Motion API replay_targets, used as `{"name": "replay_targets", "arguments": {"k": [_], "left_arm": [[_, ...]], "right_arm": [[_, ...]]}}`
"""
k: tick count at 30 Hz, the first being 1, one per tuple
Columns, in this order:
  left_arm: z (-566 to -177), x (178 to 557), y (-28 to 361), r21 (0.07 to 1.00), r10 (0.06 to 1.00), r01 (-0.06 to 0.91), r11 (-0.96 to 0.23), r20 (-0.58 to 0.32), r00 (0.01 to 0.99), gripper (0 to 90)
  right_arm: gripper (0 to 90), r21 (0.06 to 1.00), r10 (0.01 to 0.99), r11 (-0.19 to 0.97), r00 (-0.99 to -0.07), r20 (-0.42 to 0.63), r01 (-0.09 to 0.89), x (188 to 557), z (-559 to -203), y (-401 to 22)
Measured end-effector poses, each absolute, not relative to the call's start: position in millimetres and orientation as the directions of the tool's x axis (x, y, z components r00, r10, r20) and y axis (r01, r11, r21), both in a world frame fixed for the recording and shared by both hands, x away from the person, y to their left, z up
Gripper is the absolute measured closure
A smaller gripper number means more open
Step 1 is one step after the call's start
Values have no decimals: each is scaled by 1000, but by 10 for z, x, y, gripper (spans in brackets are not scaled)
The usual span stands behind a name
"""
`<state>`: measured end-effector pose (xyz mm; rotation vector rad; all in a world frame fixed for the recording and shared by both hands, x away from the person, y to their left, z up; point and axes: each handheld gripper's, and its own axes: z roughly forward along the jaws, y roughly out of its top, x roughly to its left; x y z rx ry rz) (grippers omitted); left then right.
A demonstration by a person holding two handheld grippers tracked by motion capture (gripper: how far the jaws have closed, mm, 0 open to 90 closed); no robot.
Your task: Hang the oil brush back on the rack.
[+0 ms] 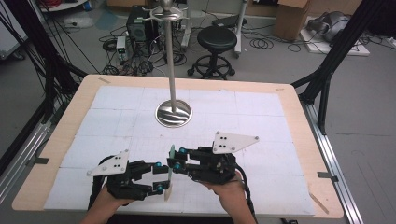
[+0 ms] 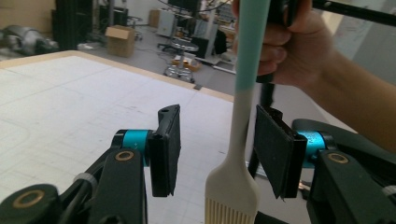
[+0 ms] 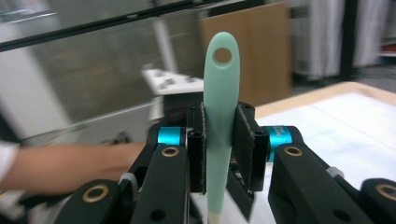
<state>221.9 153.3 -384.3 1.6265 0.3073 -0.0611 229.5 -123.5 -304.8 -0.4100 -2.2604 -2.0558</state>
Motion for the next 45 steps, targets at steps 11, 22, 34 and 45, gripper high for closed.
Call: {"name": "replay_targets", "arguments": {"k": [11, 22, 34, 45], "left_arm": [[-3831, 2162, 1467, 976, 12, 208, -66, -207, 978, 589], [-3846, 2152, 1439, 980, -7, 183, -82, -185, 983, 752], [-3839, 2194, 1441, 978, 191, 187, -95, -166, 967, 816], [-3843, 2186, 1397, 972, 379, 199, -121, -140, 915, 816]], "right_arm": [[758, 972, -60, 65, -972, 228, 224, 2388, -3167, -1253], [758, 976, -107, 68, -971, 214, 207, 2399, -3192, -1219], [427, 972, 185, 85, -962, 202, 220, 2272, -3154, -1225], [552, 971, 499, 131, -860, 109, 200, 2095, -3095, -1018]]}}
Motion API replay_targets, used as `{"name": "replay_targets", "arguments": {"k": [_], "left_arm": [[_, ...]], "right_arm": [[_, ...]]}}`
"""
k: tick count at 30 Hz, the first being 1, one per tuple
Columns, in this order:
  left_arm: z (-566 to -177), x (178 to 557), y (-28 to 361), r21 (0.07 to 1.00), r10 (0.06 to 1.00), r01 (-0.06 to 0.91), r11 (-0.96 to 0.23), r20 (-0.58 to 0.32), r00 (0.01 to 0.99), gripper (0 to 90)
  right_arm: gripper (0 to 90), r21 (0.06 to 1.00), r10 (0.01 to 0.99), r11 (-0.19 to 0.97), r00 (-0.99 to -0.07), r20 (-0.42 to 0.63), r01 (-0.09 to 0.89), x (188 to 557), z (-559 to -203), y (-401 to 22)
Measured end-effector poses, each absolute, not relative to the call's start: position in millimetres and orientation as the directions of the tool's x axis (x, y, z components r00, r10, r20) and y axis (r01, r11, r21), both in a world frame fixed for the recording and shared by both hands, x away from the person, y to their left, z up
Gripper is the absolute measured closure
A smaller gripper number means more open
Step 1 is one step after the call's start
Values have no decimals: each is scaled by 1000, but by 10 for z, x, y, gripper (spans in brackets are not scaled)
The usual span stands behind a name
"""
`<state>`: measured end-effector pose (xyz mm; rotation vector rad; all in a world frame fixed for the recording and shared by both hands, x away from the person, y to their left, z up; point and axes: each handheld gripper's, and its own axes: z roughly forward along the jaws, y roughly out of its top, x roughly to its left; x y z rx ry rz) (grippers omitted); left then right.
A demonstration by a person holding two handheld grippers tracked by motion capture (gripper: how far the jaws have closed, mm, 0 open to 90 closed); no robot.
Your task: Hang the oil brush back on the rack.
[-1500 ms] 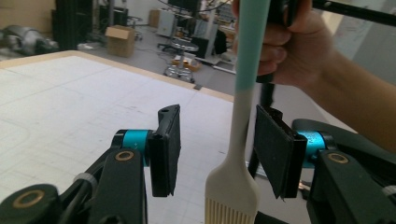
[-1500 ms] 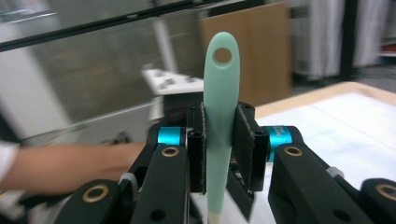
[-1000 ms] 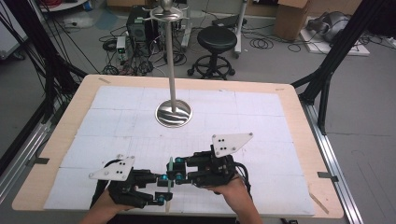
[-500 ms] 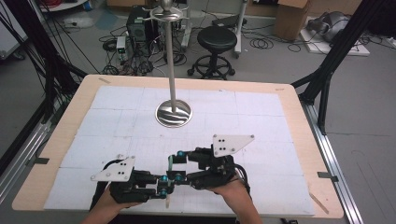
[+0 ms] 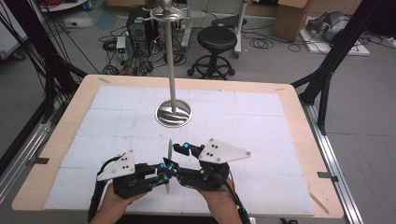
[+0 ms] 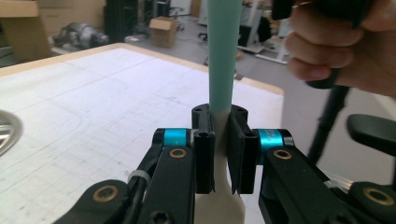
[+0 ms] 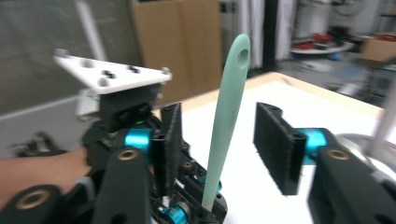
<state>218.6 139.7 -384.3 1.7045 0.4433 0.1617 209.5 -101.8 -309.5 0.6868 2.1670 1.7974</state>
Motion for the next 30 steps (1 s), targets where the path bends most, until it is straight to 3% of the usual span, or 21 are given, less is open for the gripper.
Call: {"name": "replay_targets", "arguments": {"k": [7, 13, 17, 21, 30], "left_arm": [[-3852, 2183, 1374, 970, 383, 204, -132, -140, 913, 815], [-3852, 2185, 1373, 970, 372, 206, -131, -144, 917, 809], [-3856, 2195, 1367, 969, 334, 216, -116, -166, 928, 691], [-3856, 2206, 1384, 970, 289, 212, -116, -171, 942, 629], [-3845, 2222, 1416, 971, 152, 220, -98, -204, 967, 634]], "right_arm": [[744, 961, 558, 124, -819, 138, 246, 2101, -3118, -971], [786, 956, 543, 104, -821, 175, 273, 2106, -3113, -996], [821, 955, 527, 112, -831, 178, 276, 2104, -3096, -1010], [825, 954, 481, 131, -859, 176, 269, 2117, -3062, -1036], [825, 963, 279, 152, -944, 175, 224, 2253, -3047, -1124]]}}
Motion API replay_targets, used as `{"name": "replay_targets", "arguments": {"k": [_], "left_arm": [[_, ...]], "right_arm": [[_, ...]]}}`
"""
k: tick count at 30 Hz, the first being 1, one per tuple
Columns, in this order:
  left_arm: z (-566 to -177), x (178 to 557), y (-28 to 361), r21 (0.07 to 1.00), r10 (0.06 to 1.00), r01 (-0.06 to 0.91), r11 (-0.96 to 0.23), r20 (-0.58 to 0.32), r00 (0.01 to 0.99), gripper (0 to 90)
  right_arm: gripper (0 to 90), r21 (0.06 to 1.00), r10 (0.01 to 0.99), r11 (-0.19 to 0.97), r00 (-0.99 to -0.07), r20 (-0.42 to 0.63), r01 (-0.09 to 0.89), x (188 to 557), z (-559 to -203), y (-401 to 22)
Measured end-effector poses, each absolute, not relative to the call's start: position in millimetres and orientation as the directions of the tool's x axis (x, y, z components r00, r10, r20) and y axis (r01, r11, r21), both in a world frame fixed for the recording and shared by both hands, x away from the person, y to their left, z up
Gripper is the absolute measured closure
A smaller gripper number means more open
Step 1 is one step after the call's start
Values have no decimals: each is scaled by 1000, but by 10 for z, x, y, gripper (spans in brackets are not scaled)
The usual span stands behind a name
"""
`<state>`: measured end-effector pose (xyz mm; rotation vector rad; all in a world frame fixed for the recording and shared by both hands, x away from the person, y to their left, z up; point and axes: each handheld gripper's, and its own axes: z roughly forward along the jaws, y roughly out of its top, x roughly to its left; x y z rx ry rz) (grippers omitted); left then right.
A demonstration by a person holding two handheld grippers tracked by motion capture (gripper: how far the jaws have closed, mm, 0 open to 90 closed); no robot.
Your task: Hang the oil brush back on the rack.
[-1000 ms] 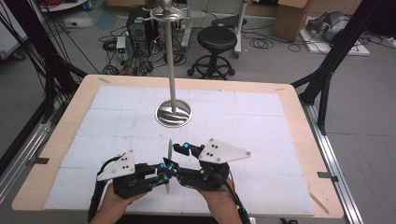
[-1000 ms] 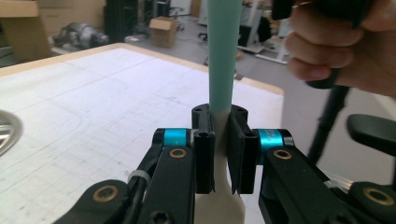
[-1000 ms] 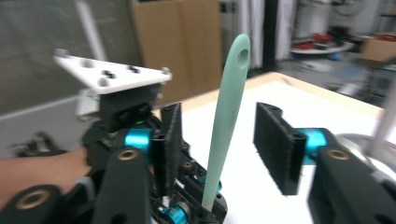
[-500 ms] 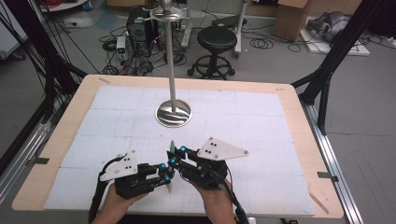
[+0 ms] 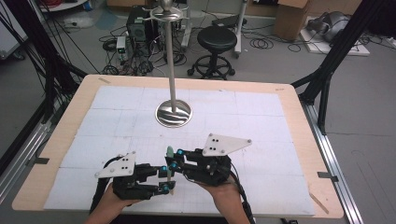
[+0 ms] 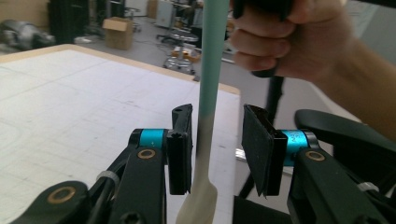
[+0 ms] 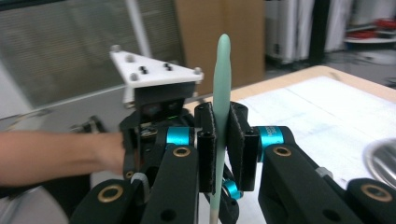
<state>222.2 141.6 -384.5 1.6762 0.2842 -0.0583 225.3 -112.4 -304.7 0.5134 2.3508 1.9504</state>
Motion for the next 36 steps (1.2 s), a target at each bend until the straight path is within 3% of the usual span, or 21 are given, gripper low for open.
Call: {"name": "replay_targets", "arguments": {"k": [9, 12, 14, 17, 21, 29, 32, 36], "left_arm": [[-3835, 2244, 1434, 970, 98, 226, -89, -218, 971, 761], [-3839, 2238, 1429, 971, 104, 220, -95, -210, 972, 835], [-3840, 2237, 1424, 970, 114, 223, -95, -212, 971, 838], [-3840, 2253, 1426, 970, 153, 221, -102, -204, 967, 839], [-3821, 2312, 1445, 969, 218, 237, -69, -217, 952, 841], [-3613, 2570, 1470, 976, 312, 214, -46, -190, 931, 842], [-3492, 2675, 1460, 980, 321, 198, -35, -176, 931, 842], [-3337, 2845, 1444, 983, 335, 182, -27, -162, 928, 841]], "right_arm": [[825, 961, 90, 99, -964, 251, 260, 2418, -3140, -1221], [823, 961, 79, 96, -964, 253, 260, 2424, -3162, -1221], [807, 960, 84, 91, -962, 258, 266, 2418, -3170, -1219], [507, 960, 152, 45, -952, 265, 275, 2405, -3164, -1236], [377, 971, 243, 6, -942, 230, 238, 2353, -3129, -1351], [258, 984, 473, -5, -866, 160, 179, 2153, -3126, -1773], [207, 986, 577, 40, -809, 111, 164, 2068, -3162, -1920], [196, 983, 644, 83, -762, 72, 163, 1993, -3267, -2070]]}}
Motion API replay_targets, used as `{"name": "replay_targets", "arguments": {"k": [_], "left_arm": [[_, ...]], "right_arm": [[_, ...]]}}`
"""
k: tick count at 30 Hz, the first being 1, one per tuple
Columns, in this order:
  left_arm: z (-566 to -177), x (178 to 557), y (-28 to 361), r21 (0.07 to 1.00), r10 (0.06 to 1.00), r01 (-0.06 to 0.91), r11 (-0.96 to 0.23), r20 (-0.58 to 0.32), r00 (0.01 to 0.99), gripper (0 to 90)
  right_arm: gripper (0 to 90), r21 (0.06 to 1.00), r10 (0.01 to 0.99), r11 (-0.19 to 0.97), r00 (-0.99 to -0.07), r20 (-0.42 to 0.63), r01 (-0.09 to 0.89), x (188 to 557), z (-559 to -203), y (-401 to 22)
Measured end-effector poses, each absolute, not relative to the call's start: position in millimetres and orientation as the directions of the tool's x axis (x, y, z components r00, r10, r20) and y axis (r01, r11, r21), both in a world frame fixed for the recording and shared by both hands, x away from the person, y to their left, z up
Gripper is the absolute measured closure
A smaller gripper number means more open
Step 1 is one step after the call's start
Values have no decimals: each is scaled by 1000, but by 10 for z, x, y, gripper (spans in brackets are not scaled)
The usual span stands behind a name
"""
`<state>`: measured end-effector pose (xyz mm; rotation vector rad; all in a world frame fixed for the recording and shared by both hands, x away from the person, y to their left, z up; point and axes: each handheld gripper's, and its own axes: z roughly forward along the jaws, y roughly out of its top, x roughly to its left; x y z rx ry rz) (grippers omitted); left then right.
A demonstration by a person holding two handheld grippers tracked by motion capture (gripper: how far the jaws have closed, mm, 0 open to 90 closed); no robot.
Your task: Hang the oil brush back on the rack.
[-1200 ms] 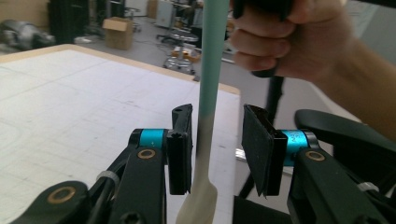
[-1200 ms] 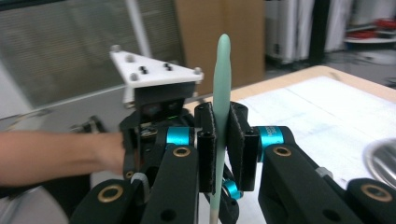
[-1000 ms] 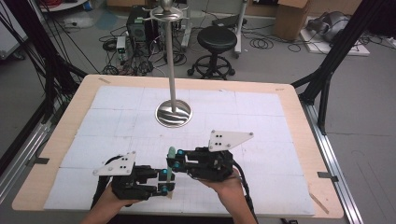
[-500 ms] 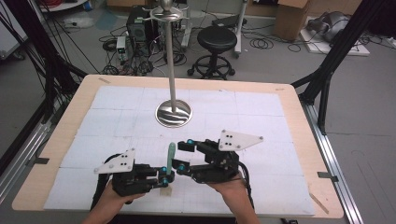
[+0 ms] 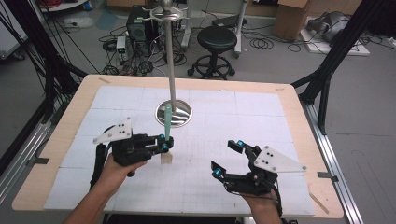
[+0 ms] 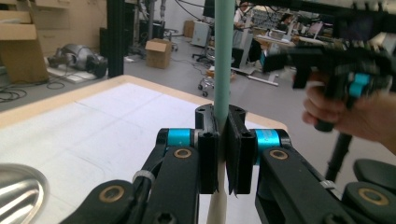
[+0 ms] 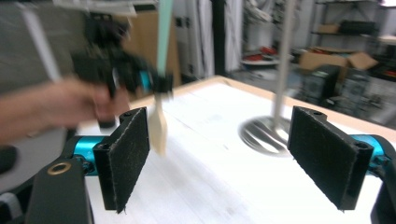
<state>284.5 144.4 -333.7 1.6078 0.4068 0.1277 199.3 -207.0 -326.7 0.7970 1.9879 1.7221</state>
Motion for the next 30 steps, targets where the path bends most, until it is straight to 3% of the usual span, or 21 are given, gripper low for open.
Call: {"name": "replay_targets", "arguments": {"k": [16, 30], "left_arm": [[-2795, 3535, 1412, 984, 384, 179, -1, -165, 908, 841], [-2446, 4014, 1362, 980, 408, 192, 50, -196, 892, 842]], "right_arm": [[185, 967, 726, 117, -684, 74, 228, 2009, -3541, -2363], [185, 966, 727, 95, -679, 97, 239, 2005, -3604, -2448]]}}
